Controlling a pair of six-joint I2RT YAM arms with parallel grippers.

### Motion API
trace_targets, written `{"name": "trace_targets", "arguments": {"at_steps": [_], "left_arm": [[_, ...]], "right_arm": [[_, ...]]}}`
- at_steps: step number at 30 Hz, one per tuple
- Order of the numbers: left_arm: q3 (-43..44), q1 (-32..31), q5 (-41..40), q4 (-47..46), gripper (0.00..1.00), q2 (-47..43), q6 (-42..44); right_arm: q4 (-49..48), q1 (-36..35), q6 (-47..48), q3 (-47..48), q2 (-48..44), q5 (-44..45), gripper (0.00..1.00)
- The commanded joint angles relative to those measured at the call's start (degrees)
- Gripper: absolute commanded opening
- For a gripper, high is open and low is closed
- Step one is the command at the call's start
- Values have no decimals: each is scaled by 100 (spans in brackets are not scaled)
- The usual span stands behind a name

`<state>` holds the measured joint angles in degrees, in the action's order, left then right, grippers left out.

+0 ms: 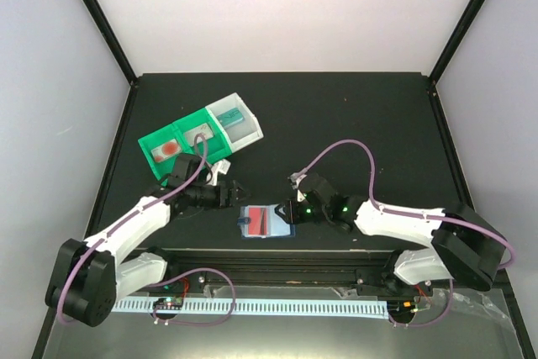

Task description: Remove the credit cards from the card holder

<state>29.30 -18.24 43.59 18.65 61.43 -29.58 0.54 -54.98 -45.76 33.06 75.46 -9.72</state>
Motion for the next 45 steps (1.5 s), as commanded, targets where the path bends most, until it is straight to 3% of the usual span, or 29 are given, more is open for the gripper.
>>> {"name": "trace_targets", "arguments": {"at_steps": [1,11,18,32,45], "left_arm": [[-251,-243,351,-1590,92,178,-846],[-622,-493,292,-2740,93,994,-1313],[-646,-591,158,-2651,93,1161,-1160],[-571,-592,-343,-1623,99,946,-510],[-671,-593,-123,-1896,99,1042,-628]], "right_arm": [[-422,-19,11,-118,135,-101,32],[-658,-17,135,-261,617,-30,26],[-947,-19,32,-553,854,-18,24],[-1175,-28,-51,-856,955,-5,24],[-1211,-28,-102,-871,942,-30,23]]}}
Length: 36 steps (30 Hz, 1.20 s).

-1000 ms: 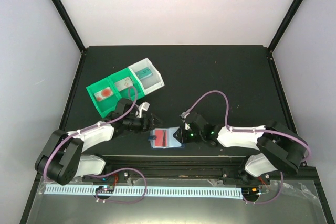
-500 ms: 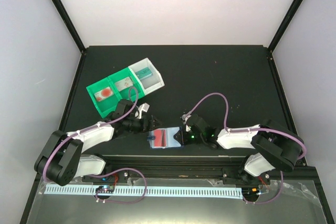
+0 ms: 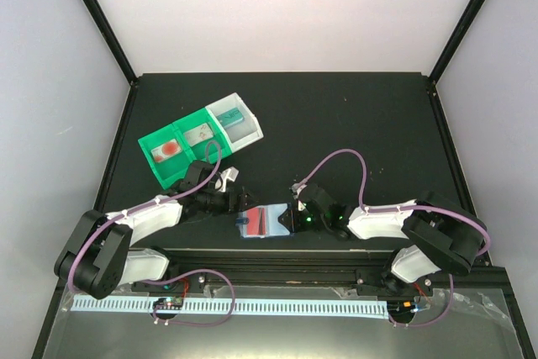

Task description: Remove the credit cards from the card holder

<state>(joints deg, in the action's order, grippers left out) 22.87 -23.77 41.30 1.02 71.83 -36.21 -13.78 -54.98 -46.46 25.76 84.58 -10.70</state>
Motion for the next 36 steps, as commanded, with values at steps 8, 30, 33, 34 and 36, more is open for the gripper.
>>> {"name": "trace_targets", "arguments": {"at_steps": [8,30,33,34,36], "left_arm": [[-96,-62,260,-420,99,82,-123],[58,-172,-227,147,99,-164,65],[39,-172,-262,154,99,-153,73],[18,-172,-253,118,99,-136,59],[-13,-171,-160,-8,99,-107,12]], "right_arm": [[198,-39,-34,-140,9,68,23],[106,-37,-74,-185,24,53,22],[90,-39,-78,-185,30,50,22],[80,-39,-78,-185,32,44,22],[66,-39,-82,-193,33,42,22]]}}
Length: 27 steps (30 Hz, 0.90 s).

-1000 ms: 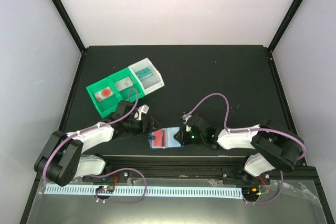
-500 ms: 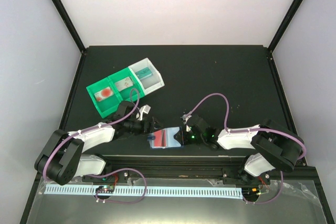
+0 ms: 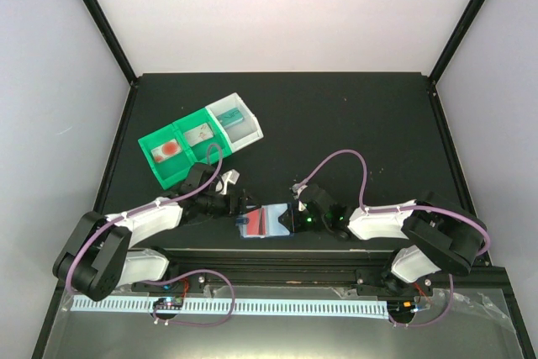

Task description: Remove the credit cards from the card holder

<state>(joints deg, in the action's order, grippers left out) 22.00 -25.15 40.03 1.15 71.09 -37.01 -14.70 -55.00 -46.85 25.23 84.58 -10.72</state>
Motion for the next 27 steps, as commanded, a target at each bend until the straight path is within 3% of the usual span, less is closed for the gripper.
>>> {"name": "trace_targets", "arguments": {"at_steps": [1,14,24,27], "left_arm": [[61,-30,8,-81,99,-14,70],[167,-75,252,-416,99,452,-52],[144,-285,306,-648,97,272,-339],[146,-360,305,-653,91,40,-430]], "right_arm": [[160,-37,-38,-141,28,44,22],[168,-38,-27,-98,36,7,22],[73,-37,-24,-124,126,-1,22],[88,-35,-27,-124,117,23,22]]}}
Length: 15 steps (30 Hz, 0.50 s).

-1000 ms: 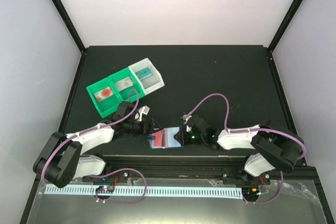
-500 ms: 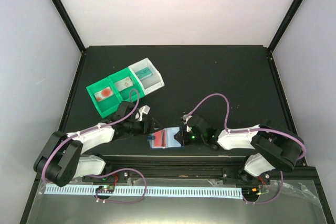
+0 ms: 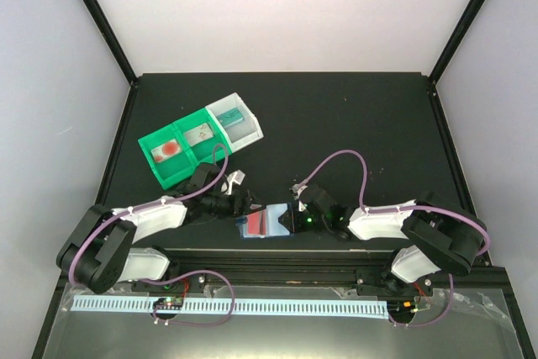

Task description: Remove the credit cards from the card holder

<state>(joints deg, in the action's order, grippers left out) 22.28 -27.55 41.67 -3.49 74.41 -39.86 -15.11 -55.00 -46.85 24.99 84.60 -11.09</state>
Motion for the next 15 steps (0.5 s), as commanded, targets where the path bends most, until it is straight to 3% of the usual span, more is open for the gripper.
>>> {"name": "trace_targets", "arguments": {"at_steps": [1,8,15], "left_arm": [[130,-139,147,-194,88,-329,-165],[223,-184,85,-214,59,-138,-202],[301,-254,26,-224,44,-137,-276]], "right_arm": [[133,-37,-18,-108,97,70,22],[119,-37,58,-170,-437,123,28],[200,-149,61,28,-688,98,37]]}}
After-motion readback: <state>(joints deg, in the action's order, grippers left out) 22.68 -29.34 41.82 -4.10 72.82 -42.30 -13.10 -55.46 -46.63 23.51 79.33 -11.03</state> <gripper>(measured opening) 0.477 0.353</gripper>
